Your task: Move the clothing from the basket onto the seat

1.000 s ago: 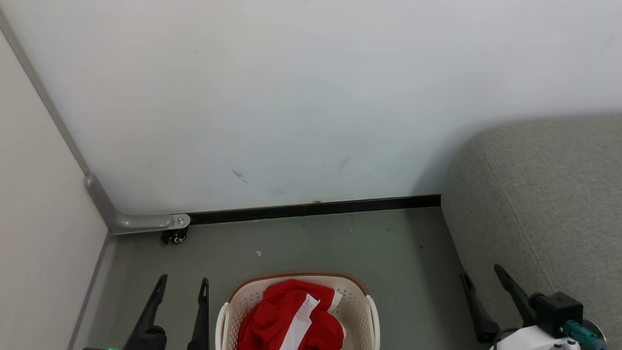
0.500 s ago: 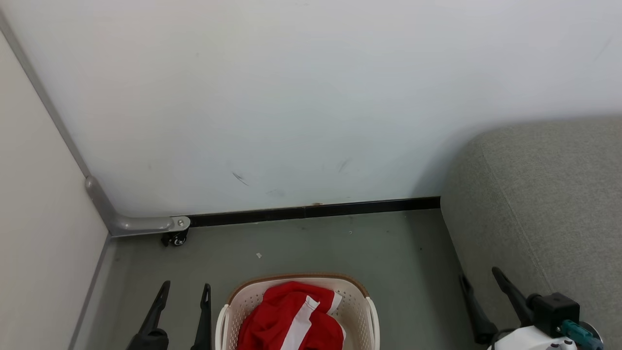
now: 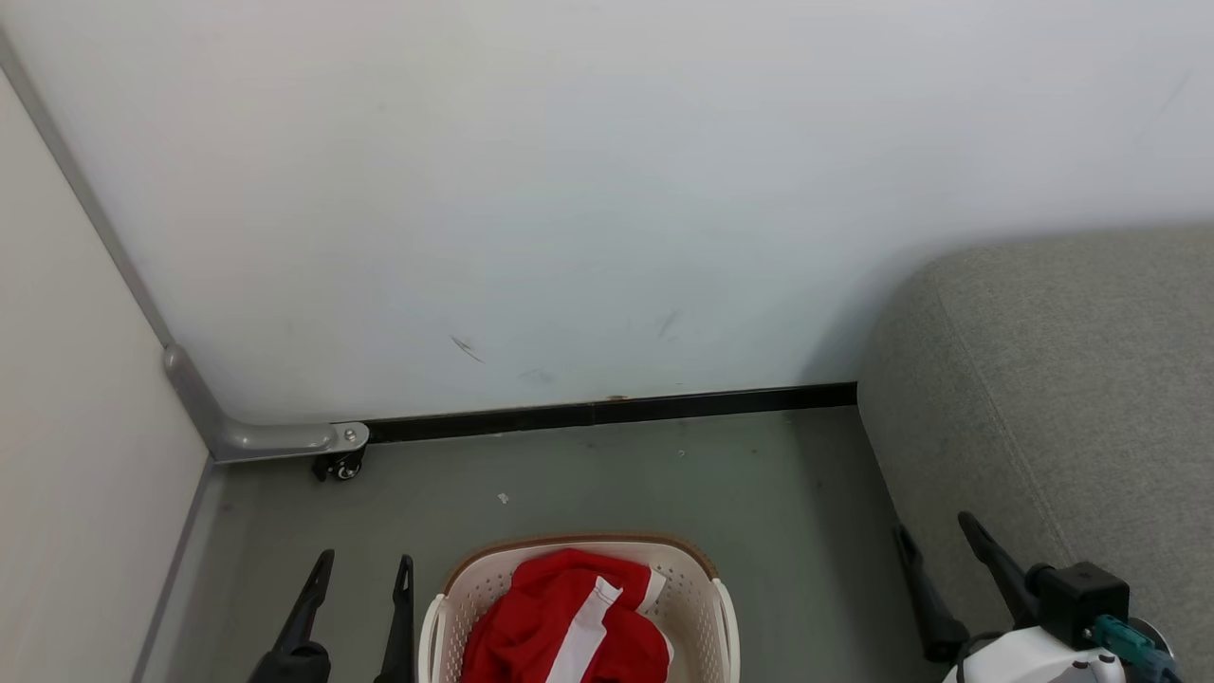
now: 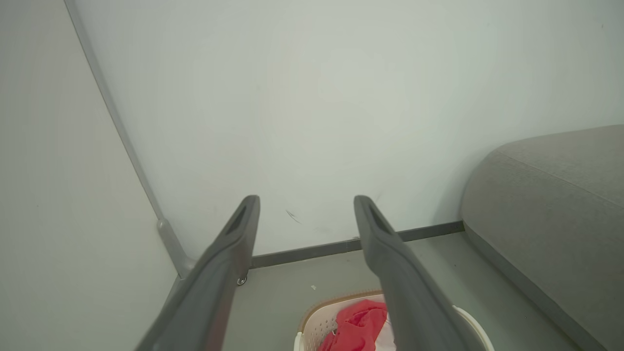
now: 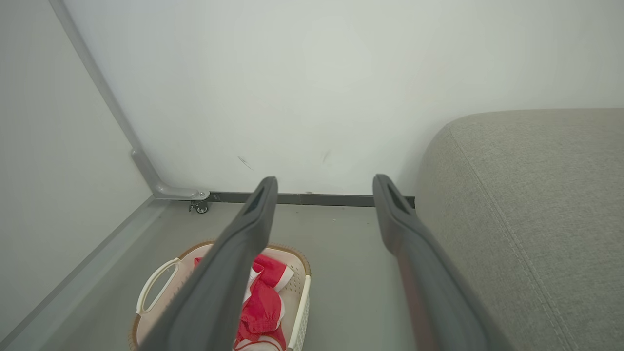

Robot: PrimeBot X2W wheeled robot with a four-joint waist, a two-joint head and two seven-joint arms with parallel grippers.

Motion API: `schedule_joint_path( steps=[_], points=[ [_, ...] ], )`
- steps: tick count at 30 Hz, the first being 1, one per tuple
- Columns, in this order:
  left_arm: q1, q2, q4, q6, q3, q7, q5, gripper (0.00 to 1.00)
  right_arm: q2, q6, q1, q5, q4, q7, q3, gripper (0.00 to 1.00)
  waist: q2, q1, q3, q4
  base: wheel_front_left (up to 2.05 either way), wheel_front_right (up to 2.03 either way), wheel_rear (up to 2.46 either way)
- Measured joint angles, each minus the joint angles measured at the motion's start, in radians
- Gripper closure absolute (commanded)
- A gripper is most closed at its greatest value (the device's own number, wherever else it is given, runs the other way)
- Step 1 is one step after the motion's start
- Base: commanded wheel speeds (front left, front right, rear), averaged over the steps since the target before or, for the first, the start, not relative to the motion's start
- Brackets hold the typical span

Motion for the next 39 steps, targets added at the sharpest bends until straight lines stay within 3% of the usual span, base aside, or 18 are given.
schedule_joint_path(
  steps=[24, 39],
  points=[
    [0.001, 0.0, 0.057, -0.006, -0.029, 0.0, -0.03, 0.0, 0.002, 0.0, 0.034, -0.001, 0.059, 0.0, -0.003, 0.0, 0.0, -0.0001, 0.033, -0.012, 0.0, 0.0, 0.0],
    [0.002, 0.001, 0.158, -0.049, -0.075, 0.0, -0.02, 0.0, 0.005, 0.0, 0.132, -0.01, 0.05, 0.0, -0.003, 0.0, 0.0, -0.0002, 0.098, -0.031, 0.0, 0.0, 0.0]
  ],
)
